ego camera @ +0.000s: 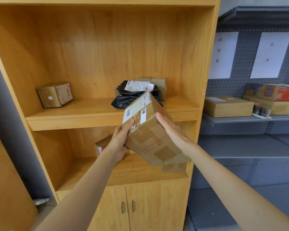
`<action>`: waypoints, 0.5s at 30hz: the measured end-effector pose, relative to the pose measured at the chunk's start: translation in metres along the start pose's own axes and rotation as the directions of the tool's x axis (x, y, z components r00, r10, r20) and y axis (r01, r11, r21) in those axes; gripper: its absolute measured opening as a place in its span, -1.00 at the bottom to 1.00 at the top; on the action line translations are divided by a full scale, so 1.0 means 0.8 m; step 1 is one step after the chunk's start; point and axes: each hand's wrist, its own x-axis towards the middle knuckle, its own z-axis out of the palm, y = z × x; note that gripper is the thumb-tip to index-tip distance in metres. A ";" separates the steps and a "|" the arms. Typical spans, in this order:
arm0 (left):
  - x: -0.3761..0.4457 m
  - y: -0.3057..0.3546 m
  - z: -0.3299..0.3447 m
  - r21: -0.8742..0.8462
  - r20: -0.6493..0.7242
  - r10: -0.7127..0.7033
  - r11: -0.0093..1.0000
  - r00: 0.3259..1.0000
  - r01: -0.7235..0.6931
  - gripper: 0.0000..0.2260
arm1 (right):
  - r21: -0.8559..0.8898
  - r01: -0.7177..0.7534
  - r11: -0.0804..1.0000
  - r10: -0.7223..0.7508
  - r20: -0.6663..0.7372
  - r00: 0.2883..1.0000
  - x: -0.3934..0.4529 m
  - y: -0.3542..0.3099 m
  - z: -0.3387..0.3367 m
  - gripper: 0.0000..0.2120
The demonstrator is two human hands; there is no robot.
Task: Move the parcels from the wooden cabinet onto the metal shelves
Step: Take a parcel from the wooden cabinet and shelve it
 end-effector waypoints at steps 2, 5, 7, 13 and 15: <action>0.002 0.000 0.006 -0.016 -0.014 0.022 1.000 1.000 -0.022 -0.29 | -0.004 -0.008 1.000 0.009 0.018 1.000 -0.001 -0.008 -0.003 0.14; 0.004 -0.001 0.018 -0.016 -0.031 0.073 0.997 0.997 -0.073 -0.28 | 0.000 -0.012 1.000 0.012 -0.012 1.000 -0.003 -0.015 0.000 0.23; 0.005 -0.002 0.026 0.001 -0.036 0.095 0.996 0.995 -0.095 -0.28 | 0.019 0.013 1.000 -0.012 -0.057 0.998 -0.001 -0.013 0.002 0.14; 0.003 0.012 0.023 0.010 -0.026 0.076 0.997 0.997 -0.076 -0.63 | 0.107 0.053 0.993 -0.055 0.010 0.998 -0.001 0.001 -0.033 -0.67; 0.007 0.022 0.015 -0.015 -0.007 0.065 0.998 0.998 -0.065 -0.63 | 0.117 0.022 0.993 -0.029 0.059 0.998 -0.001 0.008 -0.053 -0.62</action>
